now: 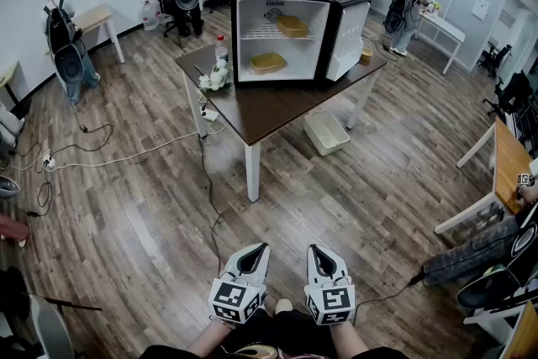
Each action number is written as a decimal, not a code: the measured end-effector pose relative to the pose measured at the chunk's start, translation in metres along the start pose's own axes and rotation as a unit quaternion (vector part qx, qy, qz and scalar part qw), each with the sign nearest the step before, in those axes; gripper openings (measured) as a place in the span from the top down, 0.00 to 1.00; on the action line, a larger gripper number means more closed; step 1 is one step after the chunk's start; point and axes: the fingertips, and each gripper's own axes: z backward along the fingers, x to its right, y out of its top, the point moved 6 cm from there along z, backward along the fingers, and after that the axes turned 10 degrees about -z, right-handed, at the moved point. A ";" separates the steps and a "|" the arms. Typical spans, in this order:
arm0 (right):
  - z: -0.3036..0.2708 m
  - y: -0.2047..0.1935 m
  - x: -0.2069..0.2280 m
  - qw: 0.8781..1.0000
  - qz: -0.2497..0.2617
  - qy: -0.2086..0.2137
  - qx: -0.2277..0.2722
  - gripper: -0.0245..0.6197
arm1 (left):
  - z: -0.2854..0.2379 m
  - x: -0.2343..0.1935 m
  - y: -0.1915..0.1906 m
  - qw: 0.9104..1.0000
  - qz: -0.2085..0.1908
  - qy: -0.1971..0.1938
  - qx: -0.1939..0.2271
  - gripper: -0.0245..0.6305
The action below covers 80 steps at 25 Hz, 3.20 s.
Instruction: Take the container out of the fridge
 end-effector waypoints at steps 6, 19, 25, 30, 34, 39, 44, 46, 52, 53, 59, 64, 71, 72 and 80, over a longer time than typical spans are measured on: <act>0.004 0.004 -0.003 1.000 0.015 -0.002 0.004 0.95 | 0.008 -0.001 0.004 1.000 -0.004 0.010 0.008 0.95; 0.000 -0.008 0.009 0.999 -0.040 -0.003 0.004 0.95 | 0.002 -0.012 -0.005 1.000 0.012 0.016 0.013 0.95; -0.022 -0.013 0.036 0.998 -0.067 -0.009 0.002 0.95 | -0.024 -0.018 -0.009 1.000 0.010 0.025 0.004 0.95; -0.052 -0.003 0.062 0.997 -0.079 0.005 0.002 0.95 | -0.054 -0.024 -0.006 0.999 0.016 0.030 -0.004 0.95; -0.082 0.007 0.082 0.998 -0.064 0.020 -0.016 0.95 | -0.085 -0.034 0.000 0.999 0.014 0.044 -0.011 0.95; -0.117 0.023 0.110 0.998 -0.052 0.029 -0.027 0.95 | -0.125 -0.047 0.013 0.998 0.002 0.061 -0.009 0.95; -0.143 0.041 0.140 0.998 -0.048 0.042 -0.024 0.95 | -0.163 -0.045 0.025 0.998 0.001 0.061 0.000 0.95; -0.151 0.047 0.153 0.998 -0.048 0.047 -0.022 0.95 | -0.179 -0.042 0.027 0.998 0.002 0.055 0.000 0.95; -0.171 0.052 0.184 0.996 -0.048 0.064 -0.027 0.95 | -0.220 -0.035 0.027 0.998 0.007 0.064 -0.005 0.95; -0.173 0.053 0.189 0.996 -0.048 0.067 -0.028 0.95 | -0.226 -0.034 0.028 0.998 0.009 0.067 -0.004 0.95; -0.182 0.055 0.213 0.996 -0.055 0.070 -0.028 0.95 | -0.249 -0.026 0.028 0.997 0.011 0.074 -0.006 0.95; -0.187 0.052 0.220 0.995 -0.064 0.073 -0.036 0.95 | -0.258 -0.026 0.023 0.997 0.017 0.077 -0.015 0.95; -0.206 0.055 0.230 0.994 -0.090 0.060 -0.036 0.95 | -0.279 -0.043 0.031 0.997 0.018 0.072 -0.005 0.95; -0.211 0.056 0.232 0.993 -0.093 0.056 -0.034 0.95 | -0.284 -0.048 0.031 0.997 0.018 0.071 -0.004 0.95; -0.267 0.069 0.238 0.993 -0.110 0.028 -0.028 0.95 | -0.321 -0.103 0.035 0.998 0.016 0.060 -0.004 0.95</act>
